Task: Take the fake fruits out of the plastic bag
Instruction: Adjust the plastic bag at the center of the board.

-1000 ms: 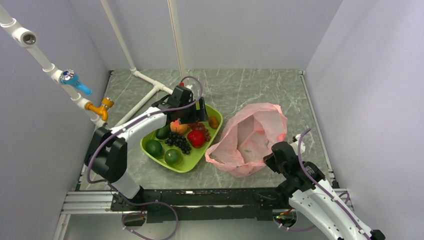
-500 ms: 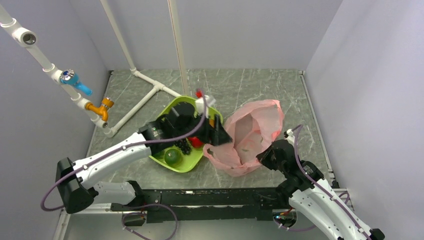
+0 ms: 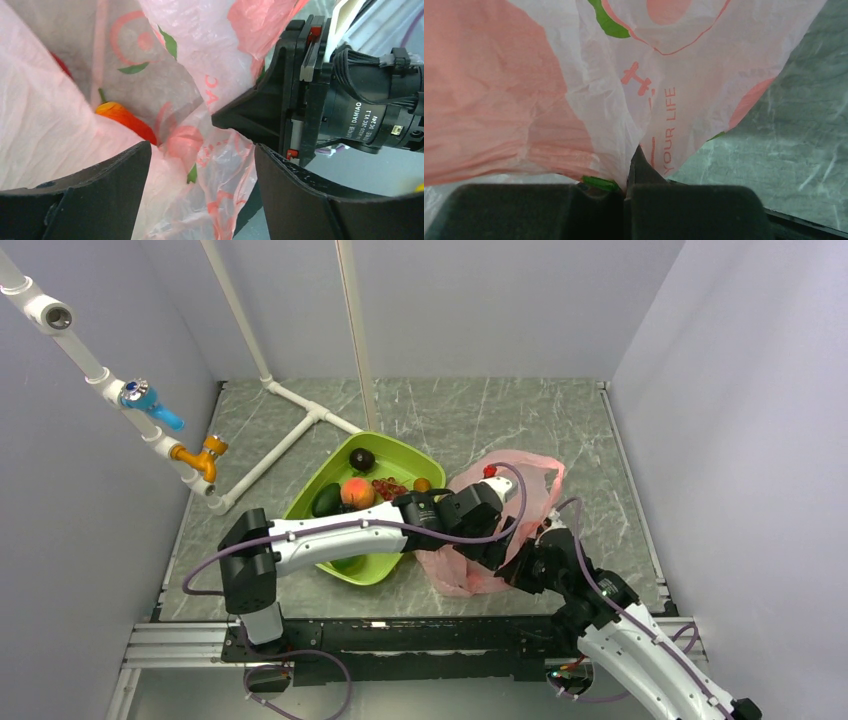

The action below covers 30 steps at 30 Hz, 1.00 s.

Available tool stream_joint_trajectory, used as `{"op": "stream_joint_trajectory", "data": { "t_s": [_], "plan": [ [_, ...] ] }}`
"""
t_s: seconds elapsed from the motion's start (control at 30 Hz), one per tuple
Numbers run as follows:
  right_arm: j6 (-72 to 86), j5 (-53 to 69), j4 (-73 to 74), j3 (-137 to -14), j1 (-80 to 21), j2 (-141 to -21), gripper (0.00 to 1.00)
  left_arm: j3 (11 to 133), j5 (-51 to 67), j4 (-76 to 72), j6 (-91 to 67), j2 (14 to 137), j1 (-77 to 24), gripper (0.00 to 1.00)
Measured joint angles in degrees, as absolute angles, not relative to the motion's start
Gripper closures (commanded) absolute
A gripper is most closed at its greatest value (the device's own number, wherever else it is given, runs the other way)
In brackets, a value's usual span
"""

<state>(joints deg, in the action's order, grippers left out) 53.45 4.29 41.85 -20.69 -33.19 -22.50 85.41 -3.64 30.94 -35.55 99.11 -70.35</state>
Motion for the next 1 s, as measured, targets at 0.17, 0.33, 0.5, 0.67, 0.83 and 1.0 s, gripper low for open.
{"op": "stream_joint_trajectory", "data": {
  "t_s": [0.17,0.33,0.5,0.67,0.83,1.0],
  "plan": [
    [53.06,10.26,38.37,-17.67,-33.19,-24.86,1.00,85.08,-6.33,32.16,-34.04,99.29,-70.22,0.26],
    [52.77,13.72,35.81,-16.27,-33.19,-26.89,1.00,83.55,-8.23,30.94,-33.91,99.66,-69.38,0.39],
    [52.88,12.27,36.12,-16.62,-33.19,-23.90,1.00,82.74,-10.68,31.18,-33.63,102.24,-68.47,0.43],
    [52.73,2.50,39.83,-23.73,-33.21,-17.65,1.00,82.74,-10.76,31.05,-33.61,102.72,-67.31,0.43],
    [47.09,-9.13,40.93,-39.18,-33.19,-23.00,1.00,83.57,-9.89,30.26,-33.36,101.71,-65.91,0.42],
    [39.24,-14.00,39.88,-53.32,-33.21,-34.72,1.00,85.65,-8.27,29.19,-33.04,100.66,-64.03,0.41]
  ]
}}
